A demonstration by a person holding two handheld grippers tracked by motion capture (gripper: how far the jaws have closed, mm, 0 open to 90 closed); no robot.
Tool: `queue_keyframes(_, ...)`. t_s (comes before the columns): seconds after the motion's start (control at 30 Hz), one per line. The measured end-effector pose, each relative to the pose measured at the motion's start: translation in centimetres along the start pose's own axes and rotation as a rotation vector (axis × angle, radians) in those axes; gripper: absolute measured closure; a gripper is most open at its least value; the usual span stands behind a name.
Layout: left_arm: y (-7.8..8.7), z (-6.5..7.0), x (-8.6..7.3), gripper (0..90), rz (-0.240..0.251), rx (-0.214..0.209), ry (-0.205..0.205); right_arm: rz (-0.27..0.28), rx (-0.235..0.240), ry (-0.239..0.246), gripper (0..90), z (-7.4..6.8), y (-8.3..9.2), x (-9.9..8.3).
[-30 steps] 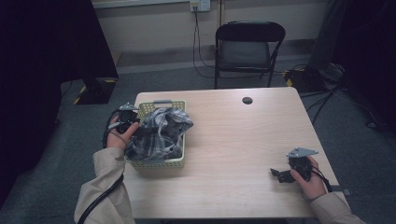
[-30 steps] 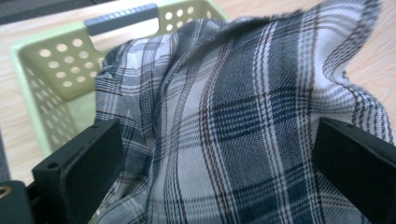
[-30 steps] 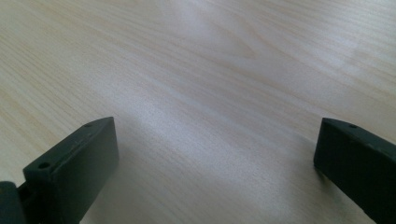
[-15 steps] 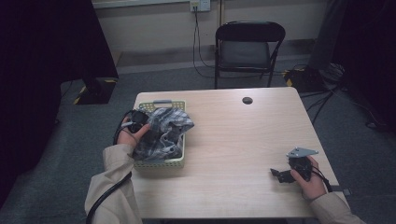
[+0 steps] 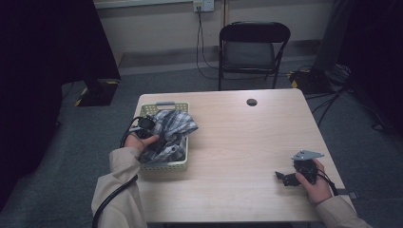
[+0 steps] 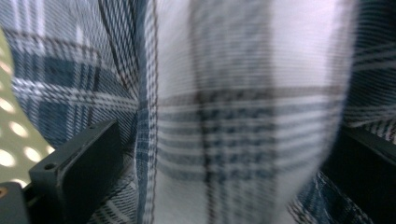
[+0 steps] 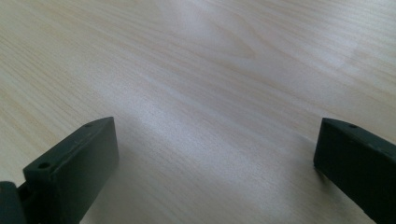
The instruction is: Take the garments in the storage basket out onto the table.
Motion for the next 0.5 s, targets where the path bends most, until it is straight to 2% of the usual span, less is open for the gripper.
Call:
queue_keyframes(0.1,-0.5,0.1,-0.1,0.0,-0.014,-0.021,0.019,0.0,0.0,0.0,0.0,0.0,0.0,0.0)
queue_keyframes(0.23,-1.7,0.2,-0.2,0.0,-0.057,-0.048,0.025,0.0,0.0,0.0,0.0,0.0,0.0,0.0)
queue_keyframes(0.3,-2.6,0.2,-0.4,0.0,-0.097,-0.07,0.035,0.0,0.0,0.0,0.0,0.0,0.0,0.0)
queue_keyframes(0.43,-3.6,0.3,-0.5,0.4,-0.111,-0.088,0.056,0.0,0.0,0.0,0.0,0.0,0.0,0.0)
queue_keyframes(0.47,-3.6,0.3,-0.5,1.0,-0.114,-0.074,0.048,0.0,0.0,0.0,0.0,0.0,0.0,0.0)
queue_keyframes(0.5,-3.6,0.3,-0.5,7.2,-0.114,-0.074,0.048,0.0,0.0,0.0,0.0,0.0,0.0,0.0)
Point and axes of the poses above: each handheld gripper's, and its own axes: y roughly backward along the jaws, x roughly out of its top, z roughly to its right, the point moved 5 cm from there along -y, roughly forward along the jaws, and after that the axes turned 11 degrees about -y, right-handed, at the moved point
